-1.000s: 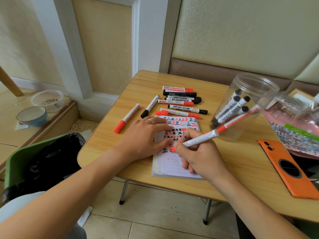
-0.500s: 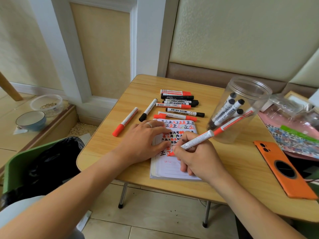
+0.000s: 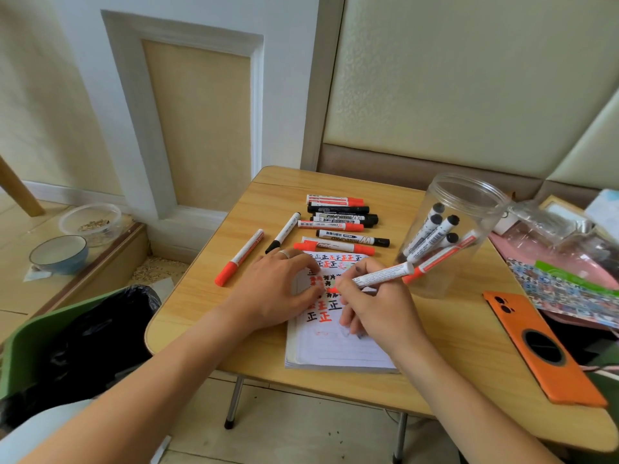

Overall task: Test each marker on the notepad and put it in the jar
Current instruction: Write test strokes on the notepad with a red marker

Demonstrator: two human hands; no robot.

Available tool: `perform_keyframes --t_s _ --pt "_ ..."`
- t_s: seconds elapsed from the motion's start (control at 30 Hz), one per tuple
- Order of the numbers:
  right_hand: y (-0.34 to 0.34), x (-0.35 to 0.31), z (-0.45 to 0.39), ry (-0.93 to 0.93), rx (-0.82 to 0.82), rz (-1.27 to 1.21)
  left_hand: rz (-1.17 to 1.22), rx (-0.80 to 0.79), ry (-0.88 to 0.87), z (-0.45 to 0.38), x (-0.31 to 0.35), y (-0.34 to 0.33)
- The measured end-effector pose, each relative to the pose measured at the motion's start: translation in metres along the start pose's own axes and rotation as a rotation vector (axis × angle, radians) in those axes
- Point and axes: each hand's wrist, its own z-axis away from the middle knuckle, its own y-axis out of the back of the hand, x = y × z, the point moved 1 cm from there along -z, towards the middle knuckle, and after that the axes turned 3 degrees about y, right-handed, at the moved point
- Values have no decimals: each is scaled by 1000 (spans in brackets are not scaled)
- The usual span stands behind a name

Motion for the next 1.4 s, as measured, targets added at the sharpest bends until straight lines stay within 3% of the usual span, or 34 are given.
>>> perform_keyframes --t_s 0.13,0.27,0.47,0.77,0.9,1.0,1.1,1.4 --pt "-4 -3 -12 -32 28 -134 0 76 65 -14 3 3" --pt "-8 -4 -17 -111 38 -219 -161 232 98 -32 0 2" --pt "-6 -2 -19 -178 44 -269 -324 225 65 -47 0 -1" --pt "-4 1 -20 -178 46 -284 -307 271 25 -47 -1 -2" --pt "-3 1 -19 -180 50 -317 -106 366 60 -39 5 4" --pt "-2 0 -18 -178 63 -355 140 315 -1 -25 15 12" --pt "-2 -1 -16 -153 79 -394 135 240 -75 -14 19 14" --pt "-1 2 -15 -106 57 -402 116 215 -35 -9 16 13"
